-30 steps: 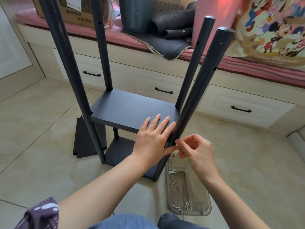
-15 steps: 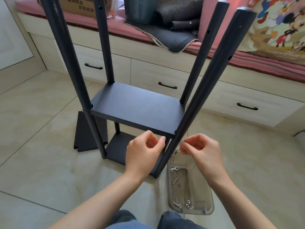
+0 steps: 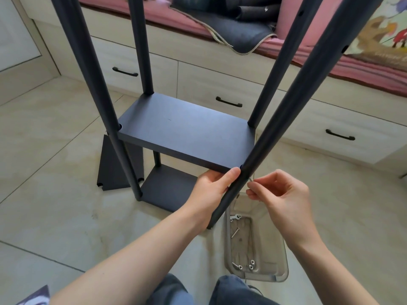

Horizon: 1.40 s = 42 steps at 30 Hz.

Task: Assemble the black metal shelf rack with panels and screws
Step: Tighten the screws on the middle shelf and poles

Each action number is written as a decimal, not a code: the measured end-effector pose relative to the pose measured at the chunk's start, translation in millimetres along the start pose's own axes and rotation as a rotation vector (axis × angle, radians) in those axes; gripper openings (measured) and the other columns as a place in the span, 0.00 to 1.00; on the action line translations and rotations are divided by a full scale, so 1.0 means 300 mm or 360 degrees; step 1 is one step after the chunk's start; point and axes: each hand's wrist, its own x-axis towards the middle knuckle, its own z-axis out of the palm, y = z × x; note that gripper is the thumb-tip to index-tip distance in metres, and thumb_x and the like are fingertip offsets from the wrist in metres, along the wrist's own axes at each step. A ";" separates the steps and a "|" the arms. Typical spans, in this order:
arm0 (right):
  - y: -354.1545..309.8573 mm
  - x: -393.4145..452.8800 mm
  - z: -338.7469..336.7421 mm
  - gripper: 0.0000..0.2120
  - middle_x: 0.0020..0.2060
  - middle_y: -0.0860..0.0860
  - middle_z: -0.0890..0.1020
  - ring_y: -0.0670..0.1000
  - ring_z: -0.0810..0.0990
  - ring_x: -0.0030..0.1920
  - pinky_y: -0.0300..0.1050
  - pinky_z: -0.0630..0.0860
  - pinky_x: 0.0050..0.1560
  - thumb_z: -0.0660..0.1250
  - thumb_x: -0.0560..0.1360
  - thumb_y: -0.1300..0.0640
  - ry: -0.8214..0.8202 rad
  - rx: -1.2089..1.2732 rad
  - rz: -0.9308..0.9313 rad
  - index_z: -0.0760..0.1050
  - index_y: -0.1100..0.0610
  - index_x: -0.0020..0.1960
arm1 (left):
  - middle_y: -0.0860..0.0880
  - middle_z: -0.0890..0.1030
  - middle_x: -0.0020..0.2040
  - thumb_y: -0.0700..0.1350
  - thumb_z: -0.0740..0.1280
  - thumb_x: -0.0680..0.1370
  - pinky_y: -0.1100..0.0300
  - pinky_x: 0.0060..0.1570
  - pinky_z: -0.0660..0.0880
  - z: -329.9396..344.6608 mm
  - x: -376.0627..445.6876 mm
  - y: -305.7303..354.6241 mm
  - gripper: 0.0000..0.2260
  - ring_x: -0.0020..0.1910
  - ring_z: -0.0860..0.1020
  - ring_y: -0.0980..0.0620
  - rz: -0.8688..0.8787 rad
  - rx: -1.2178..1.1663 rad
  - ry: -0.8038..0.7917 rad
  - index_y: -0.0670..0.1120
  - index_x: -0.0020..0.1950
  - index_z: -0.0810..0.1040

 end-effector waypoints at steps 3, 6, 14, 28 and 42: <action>0.007 0.001 0.005 0.10 0.33 0.54 0.85 0.53 0.86 0.36 0.43 0.82 0.41 0.76 0.71 0.66 -0.0002 0.0030 -0.0004 0.79 0.55 0.36 | 0.44 0.86 0.53 0.53 0.69 0.79 0.52 0.60 0.79 0.001 0.003 -0.003 0.14 0.55 0.83 0.43 -0.0007 -0.0002 -0.0017 0.44 0.57 0.83; 0.010 -0.001 0.012 0.09 0.33 0.54 0.85 0.53 0.86 0.37 0.41 0.82 0.41 0.75 0.70 0.66 0.0024 0.0115 0.0014 0.79 0.57 0.36 | 0.47 0.87 0.50 0.54 0.70 0.78 0.61 0.51 0.81 -0.003 0.006 -0.003 0.14 0.51 0.85 0.49 0.0027 -0.0002 -0.0032 0.45 0.55 0.84; -0.001 -0.009 0.018 0.08 0.32 0.56 0.85 0.55 0.86 0.35 0.42 0.81 0.38 0.74 0.72 0.65 0.0022 0.0215 0.0169 0.78 0.59 0.36 | 0.47 0.87 0.43 0.49 0.72 0.78 0.71 0.31 0.73 -0.005 0.011 0.003 0.07 0.36 0.82 0.58 0.0079 -0.0094 -0.0015 0.49 0.43 0.87; -0.009 -0.004 0.013 0.10 0.33 0.54 0.84 0.51 0.86 0.36 0.40 0.81 0.41 0.74 0.72 0.67 0.0025 -0.0013 -0.0028 0.76 0.60 0.36 | 0.40 0.86 0.42 0.48 0.72 0.75 0.71 0.27 0.72 0.017 0.031 0.009 0.09 0.33 0.82 0.56 -0.0001 -0.0154 0.0129 0.42 0.44 0.86; -0.007 -0.014 0.017 0.09 0.32 0.54 0.84 0.51 0.85 0.35 0.36 0.78 0.38 0.74 0.72 0.66 0.0014 0.0077 -0.0073 0.76 0.61 0.36 | 0.44 0.87 0.45 0.49 0.70 0.79 0.72 0.29 0.73 0.014 0.025 0.018 0.11 0.39 0.84 0.57 0.0062 -0.0099 0.0116 0.42 0.49 0.85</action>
